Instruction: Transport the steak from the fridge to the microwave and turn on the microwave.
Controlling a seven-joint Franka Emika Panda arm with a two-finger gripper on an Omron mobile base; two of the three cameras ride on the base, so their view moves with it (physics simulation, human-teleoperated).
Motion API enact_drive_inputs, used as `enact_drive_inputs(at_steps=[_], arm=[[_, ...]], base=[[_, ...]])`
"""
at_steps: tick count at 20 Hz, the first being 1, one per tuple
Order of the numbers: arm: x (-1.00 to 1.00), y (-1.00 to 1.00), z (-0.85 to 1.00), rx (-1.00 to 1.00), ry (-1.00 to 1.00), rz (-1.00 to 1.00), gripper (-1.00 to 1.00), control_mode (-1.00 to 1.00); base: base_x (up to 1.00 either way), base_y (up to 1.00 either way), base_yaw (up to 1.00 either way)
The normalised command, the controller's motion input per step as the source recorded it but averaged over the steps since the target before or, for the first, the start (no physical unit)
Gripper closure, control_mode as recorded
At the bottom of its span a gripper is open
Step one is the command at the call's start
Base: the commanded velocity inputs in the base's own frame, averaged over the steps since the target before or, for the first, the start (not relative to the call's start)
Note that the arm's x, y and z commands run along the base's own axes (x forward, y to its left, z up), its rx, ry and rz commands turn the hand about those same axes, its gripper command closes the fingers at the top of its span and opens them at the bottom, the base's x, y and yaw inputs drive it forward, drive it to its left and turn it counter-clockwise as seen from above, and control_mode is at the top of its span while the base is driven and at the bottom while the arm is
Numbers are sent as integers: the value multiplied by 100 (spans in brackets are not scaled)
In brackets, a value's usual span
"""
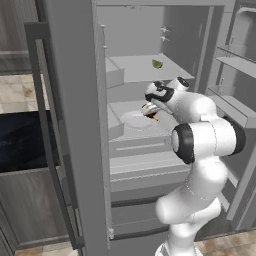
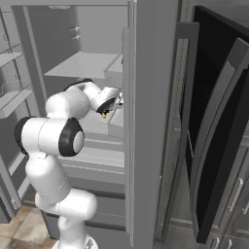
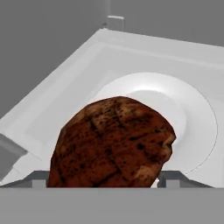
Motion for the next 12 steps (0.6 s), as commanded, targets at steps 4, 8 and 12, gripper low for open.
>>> enact_drive_inputs(at_steps=[4,8,12], arm=[[-100,6,60,-3,2,0,100,-100],[-100,14,34,-11,-7,0,100,-100],[-95,15,33,-21,-8,5,100,-100]], base=[[0,0,0],[0,0,0],[0,0,0]])
